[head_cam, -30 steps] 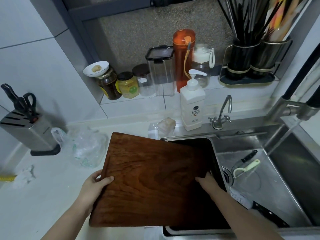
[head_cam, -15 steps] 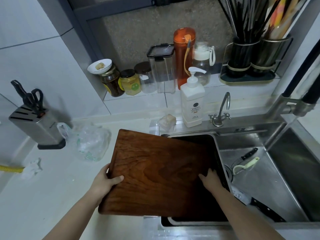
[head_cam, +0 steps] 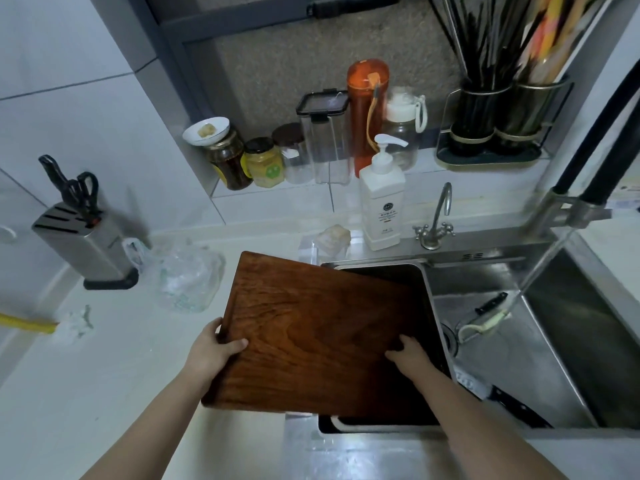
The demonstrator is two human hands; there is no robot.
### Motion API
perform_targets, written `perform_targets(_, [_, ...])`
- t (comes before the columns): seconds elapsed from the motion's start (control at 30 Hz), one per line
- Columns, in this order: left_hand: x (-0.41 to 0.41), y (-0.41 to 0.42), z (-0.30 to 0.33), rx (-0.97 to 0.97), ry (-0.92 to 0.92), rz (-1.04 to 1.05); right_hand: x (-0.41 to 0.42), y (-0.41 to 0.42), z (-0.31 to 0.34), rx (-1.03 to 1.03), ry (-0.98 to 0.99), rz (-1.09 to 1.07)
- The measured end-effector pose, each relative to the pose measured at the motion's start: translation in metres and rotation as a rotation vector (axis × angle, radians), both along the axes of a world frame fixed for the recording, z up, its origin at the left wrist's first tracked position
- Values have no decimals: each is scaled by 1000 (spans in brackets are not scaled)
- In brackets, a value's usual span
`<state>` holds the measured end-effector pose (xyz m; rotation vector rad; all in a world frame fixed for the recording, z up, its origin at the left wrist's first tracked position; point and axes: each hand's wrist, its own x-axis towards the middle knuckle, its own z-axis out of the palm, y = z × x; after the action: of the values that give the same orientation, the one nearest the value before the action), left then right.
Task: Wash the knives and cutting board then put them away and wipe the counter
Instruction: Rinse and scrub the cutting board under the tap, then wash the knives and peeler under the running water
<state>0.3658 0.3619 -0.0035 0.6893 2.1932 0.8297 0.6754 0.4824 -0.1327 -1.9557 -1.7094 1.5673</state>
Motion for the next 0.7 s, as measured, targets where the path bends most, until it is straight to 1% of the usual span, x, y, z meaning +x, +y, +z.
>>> perform_targets(0.07, [1, -2, -1, 2, -10, 22, 0, -8, 4, -27, 75, -25])
perform_targets(0.13, [5, -4, 1, -2, 83, 20, 1, -17, 9, -50, 123, -57])
perform_targets(0.17, [8, -6, 2, -16, 179, 6, 2, -20, 12, -68, 134, -72])
perform_targets(0.23, [17, -8, 6, -51, 444, -57, 5, -27, 19, -106, 147, -69])
perform_targets(0.27, [23, -8, 9, -34, 560, -103, 7, -30, 24, -110, 149, -53])
perform_targets(0.3, [30, -7, 13, 9, 626, -149, 10, -32, 30, -110, 151, -40])
perform_targets(0.33, [40, -5, 16, 59, 646, -192, 14, -34, 36, -112, 160, -37])
perform_targets(0.43, [78, 5, 21, 162, 587, -344, 36, -34, 49, -160, 236, -91])
perform_targets(0.5, [110, 12, 17, 203, 497, -452, 61, -28, 57, -168, 294, -137])
perform_targets(0.57, [144, 17, 6, 203, 404, -548, 92, -20, 64, -149, 325, -188])
perform_targets(0.63, [176, 23, -8, 182, 320, -617, 127, -12, 64, -122, 319, -265])
perform_targets(0.7, [208, 30, -20, 136, 249, -658, 161, -2, 54, -103, 243, -348])
